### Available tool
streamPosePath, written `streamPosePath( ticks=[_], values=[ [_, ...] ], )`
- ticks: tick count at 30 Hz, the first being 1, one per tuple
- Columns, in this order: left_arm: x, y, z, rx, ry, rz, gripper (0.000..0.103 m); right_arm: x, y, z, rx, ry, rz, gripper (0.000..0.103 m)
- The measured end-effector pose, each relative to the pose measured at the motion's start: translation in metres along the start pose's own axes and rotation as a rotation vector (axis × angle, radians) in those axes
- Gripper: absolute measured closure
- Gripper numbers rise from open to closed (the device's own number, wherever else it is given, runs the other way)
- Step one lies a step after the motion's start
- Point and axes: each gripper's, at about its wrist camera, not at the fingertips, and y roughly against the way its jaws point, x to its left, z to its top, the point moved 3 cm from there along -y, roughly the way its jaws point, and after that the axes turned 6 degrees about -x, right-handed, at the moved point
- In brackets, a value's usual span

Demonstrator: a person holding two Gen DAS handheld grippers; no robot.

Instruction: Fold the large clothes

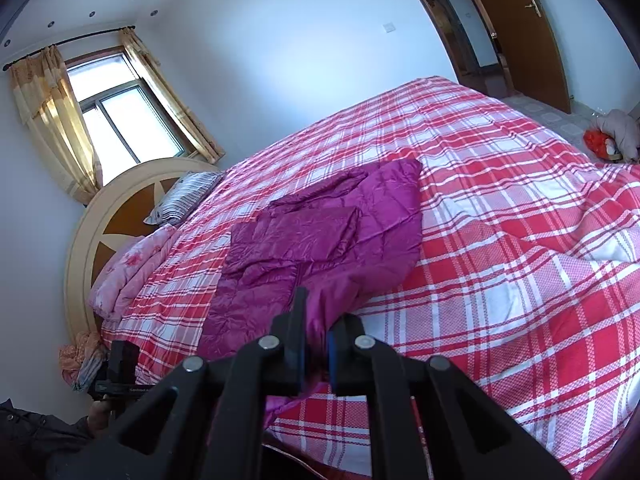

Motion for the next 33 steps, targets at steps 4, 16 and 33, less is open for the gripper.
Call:
streamPosePath(
  ticks=[4, 16, 33],
  values=[
    [-0.002, -0.007, -0.004, 0.019, -0.021, 0.112, 0.102, -0.005, -0.003, -0.003, 0.011, -0.015, 0.003, 0.093],
    [-0.016, 0.014, -0.006, -0.068, -0.067, 0.217, 0.012, -0.009, -0.003, -0.006, 0.014, -0.03, 0.011, 0.092],
    [-0.04, 0.047, -0.015, -0.101, -0.154, 0.099, 0.099, -0.009, 0.003, -0.008, 0.01, -0.042, 0.018, 0.092]
  ],
)
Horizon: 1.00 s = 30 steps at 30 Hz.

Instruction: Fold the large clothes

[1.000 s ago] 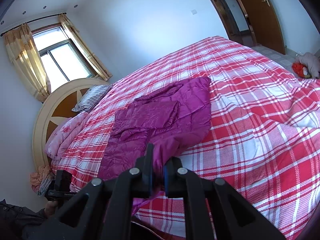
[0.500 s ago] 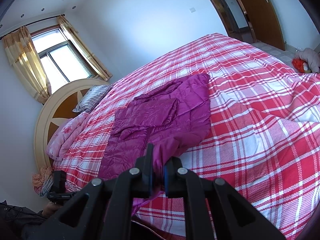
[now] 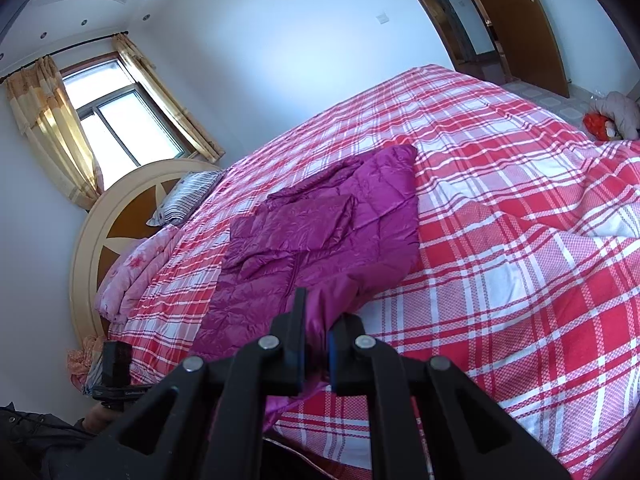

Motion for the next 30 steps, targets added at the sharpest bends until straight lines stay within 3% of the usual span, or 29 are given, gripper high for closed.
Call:
streamPosePath(
  ticks=[8, 14, 17, 21, 23, 25, 26, 27, 30],
  values=[
    [-0.024, 0.082, 0.045, -0.217, -0.023, -0.141, 0.1, 0.011, 0.022, 0.013, -0.056, -0.004, 0.032, 0.092],
    [-0.048, 0.061, 0.115, -0.302, -0.039, -0.23, 0.101, 0.011, 0.004, 0.043, -0.088, -0.011, 0.042, 0.092],
    [-0.046, 0.04, 0.12, -0.231, -0.048, -0.209, 0.101, 0.011, -0.008, 0.061, -0.098, -0.012, 0.045, 0.092],
    [-0.018, 0.006, 0.088, -0.06, 0.0, -0.029, 0.1, 0.021, -0.011, 0.073, -0.103, 0.008, 0.061, 0.092],
    [-0.001, -0.013, 0.064, 0.018, 0.076, -0.053, 0.098, 0.03, -0.011, 0.075, -0.107, 0.031, 0.077, 0.092],
    [0.008, -0.027, 0.044, 0.088, 0.127, -0.066, 0.071, 0.036, -0.012, 0.075, -0.104, 0.046, 0.089, 0.092],
    [0.015, -0.032, 0.033, 0.1, 0.175, -0.082, 0.04, 0.039, -0.013, 0.075, -0.099, 0.053, 0.093, 0.092],
    [0.019, -0.033, 0.027, 0.093, 0.205, -0.086, 0.021, 0.041, -0.014, 0.074, -0.097, 0.056, 0.093, 0.092],
    [0.025, -0.035, 0.012, 0.112, 0.249, -0.1, 0.02, 0.04, -0.012, 0.072, -0.096, 0.056, 0.089, 0.092]
  ],
)
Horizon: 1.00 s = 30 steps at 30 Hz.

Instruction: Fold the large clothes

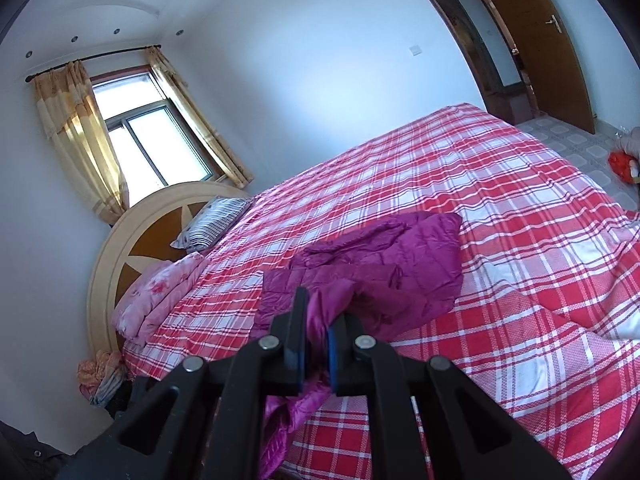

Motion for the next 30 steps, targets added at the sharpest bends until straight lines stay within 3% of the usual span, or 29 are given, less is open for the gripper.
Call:
streamPosePath(
  ticks=[3, 8, 11, 13, 15, 21, 30],
  values=[
    [0.0, -0.008, 0.0, 0.001, 0.026, -0.046, 0.02, -0.004, 0.002, -0.003, -0.003, -0.01, -0.003, 0.092],
    [0.004, -0.045, -0.021, 0.149, 0.101, -0.055, 0.02, -0.01, 0.0, -0.004, 0.004, -0.028, -0.004, 0.092],
    [0.011, -0.051, -0.031, 0.176, 0.161, -0.109, 0.022, -0.012, 0.003, -0.005, 0.009, -0.031, 0.001, 0.092],
    [-0.002, -0.037, -0.025, 0.126, 0.116, -0.155, 0.05, -0.015, 0.004, -0.007, 0.013, -0.036, -0.006, 0.092],
    [-0.024, -0.018, -0.017, 0.068, 0.011, -0.165, 0.089, -0.02, 0.006, -0.009, 0.013, -0.049, -0.011, 0.092],
    [-0.069, 0.048, 0.018, -0.163, -0.118, -0.245, 0.093, -0.029, 0.013, -0.01, -0.007, -0.094, -0.015, 0.092],
    [-0.09, 0.073, 0.093, -0.332, -0.145, -0.34, 0.095, -0.028, 0.002, 0.019, -0.06, -0.134, 0.005, 0.092]
  ],
)
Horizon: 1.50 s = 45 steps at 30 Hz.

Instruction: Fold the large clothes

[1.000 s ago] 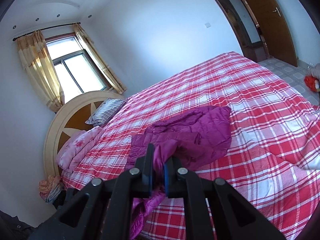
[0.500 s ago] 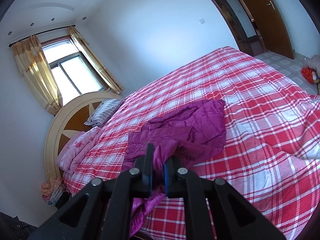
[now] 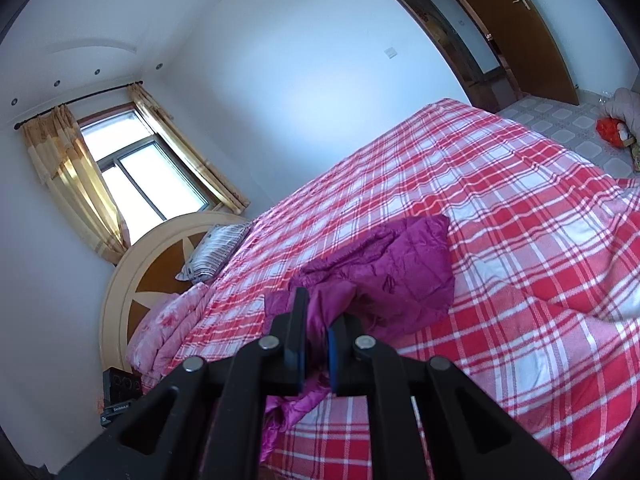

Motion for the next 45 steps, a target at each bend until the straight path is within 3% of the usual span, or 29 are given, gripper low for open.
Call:
streamPosePath(
  ticks=[5, 11, 18, 19, 23, 25, 26, 27, 29, 31, 35, 38, 41, 45],
  values=[
    [-0.002, -0.037, 0.062, -0.026, -0.03, -0.02, 0.095, 0.006, -0.04, 0.042, -0.001, 0.008, -0.01, 0.092],
    [0.013, -0.084, 0.14, -0.027, -0.07, 0.019, 0.095, -0.008, -0.106, 0.086, 0.013, -0.006, -0.072, 0.092],
    [0.092, -0.133, 0.196, -0.037, -0.037, 0.209, 0.094, -0.061, -0.205, 0.097, 0.076, -0.037, -0.202, 0.092],
    [0.101, -0.137, 0.198, -0.039, -0.029, 0.233, 0.094, -0.069, -0.217, 0.096, 0.082, -0.039, -0.221, 0.091],
    [0.145, -0.162, 0.202, -0.015, -0.021, 0.384, 0.071, -0.102, -0.273, 0.082, 0.132, -0.033, -0.279, 0.085],
    [0.161, -0.168, 0.206, -0.038, -0.017, 0.434, 0.038, -0.115, -0.296, 0.073, 0.173, -0.034, -0.296, 0.077],
    [0.167, -0.169, 0.207, -0.056, -0.03, 0.461, 0.015, -0.123, -0.308, 0.068, 0.187, -0.042, -0.316, 0.064],
    [0.17, -0.167, 0.209, -0.085, -0.053, 0.487, 0.011, -0.129, -0.316, 0.064, 0.195, -0.049, -0.32, 0.058],
    [0.171, -0.166, 0.211, -0.083, -0.077, 0.499, 0.011, -0.14, -0.322, 0.058, 0.189, -0.06, -0.343, 0.035],
    [0.166, -0.161, 0.212, -0.1, -0.117, 0.528, 0.011, -0.144, -0.318, 0.055, 0.165, -0.046, -0.384, 0.035],
    [0.128, -0.165, 0.204, -0.145, -0.313, 0.579, 0.011, -0.126, -0.296, 0.06, 0.073, 0.052, -0.479, 0.032],
    [0.094, -0.187, 0.185, -0.143, -0.42, 0.551, 0.011, -0.103, -0.281, 0.06, 0.007, 0.1, -0.48, 0.025],
    [0.074, -0.222, 0.16, -0.083, -0.512, 0.507, 0.011, -0.077, -0.293, 0.044, 0.059, 0.167, -0.426, 0.024],
    [0.077, -0.268, 0.138, 0.008, -0.605, 0.567, 0.011, -0.046, -0.333, 0.001, 0.215, 0.334, -0.33, 0.024]
  ],
)
